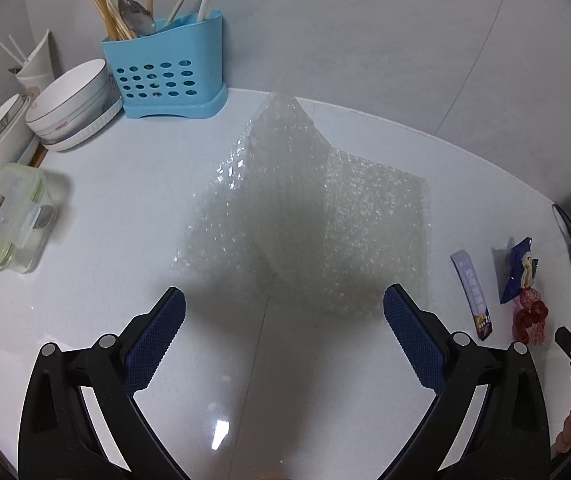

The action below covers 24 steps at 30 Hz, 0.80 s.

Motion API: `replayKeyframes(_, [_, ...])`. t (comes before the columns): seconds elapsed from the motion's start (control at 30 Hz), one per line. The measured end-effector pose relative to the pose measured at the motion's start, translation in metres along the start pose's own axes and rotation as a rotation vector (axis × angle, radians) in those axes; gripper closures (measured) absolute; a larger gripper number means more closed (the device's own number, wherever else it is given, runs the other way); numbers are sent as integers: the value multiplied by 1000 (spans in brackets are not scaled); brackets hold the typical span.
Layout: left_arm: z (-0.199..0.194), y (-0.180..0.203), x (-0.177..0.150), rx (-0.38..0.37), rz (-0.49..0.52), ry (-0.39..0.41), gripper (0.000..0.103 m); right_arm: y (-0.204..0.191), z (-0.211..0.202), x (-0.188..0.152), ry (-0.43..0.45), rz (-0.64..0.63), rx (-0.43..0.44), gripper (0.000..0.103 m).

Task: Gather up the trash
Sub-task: 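Grasp the bubble wrap with the left tool while the right tool grasps the red mesh net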

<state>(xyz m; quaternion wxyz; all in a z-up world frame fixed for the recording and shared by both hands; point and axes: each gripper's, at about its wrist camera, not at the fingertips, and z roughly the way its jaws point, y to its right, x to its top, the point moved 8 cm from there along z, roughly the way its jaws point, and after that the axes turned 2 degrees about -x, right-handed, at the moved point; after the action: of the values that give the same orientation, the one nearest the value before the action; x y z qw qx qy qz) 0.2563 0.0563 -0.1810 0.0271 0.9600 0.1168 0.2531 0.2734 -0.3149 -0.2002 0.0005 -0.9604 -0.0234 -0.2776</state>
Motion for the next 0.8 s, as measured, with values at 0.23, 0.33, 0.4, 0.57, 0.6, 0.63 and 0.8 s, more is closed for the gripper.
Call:
replayKeyframes(0.23, [39, -12, 26, 8, 23, -32, 6, -5, 17, 8, -17, 30, -20, 15])
replayKeyframes(0.33, [53, -18, 32, 6, 15, -50, 6, -8, 24, 10, -24, 29, -24, 15])
replayKeyframes(0.4, [62, -20, 34, 10, 20, -57, 6, -9, 30, 11, -32, 30, -25, 15])
replayKeyframes(0.57, [83, -23, 34, 15, 22, -86, 6, -12, 42, 12, -53, 33, -31, 15])
replayKeyframes(0.6, [87, -23, 33, 16, 21, -92, 6, -12, 44, 12, -57, 32, -32, 15])
replayKeyframes(0.63, [90, -22, 32, 16, 23, -98, 6, -12, 47, 12, -61, 32, -33, 15])
replayKeyframes(0.8, [97, -20, 25, 33, 44, -104, 7, -13, 61, 11, -91, 41, -24, 27])
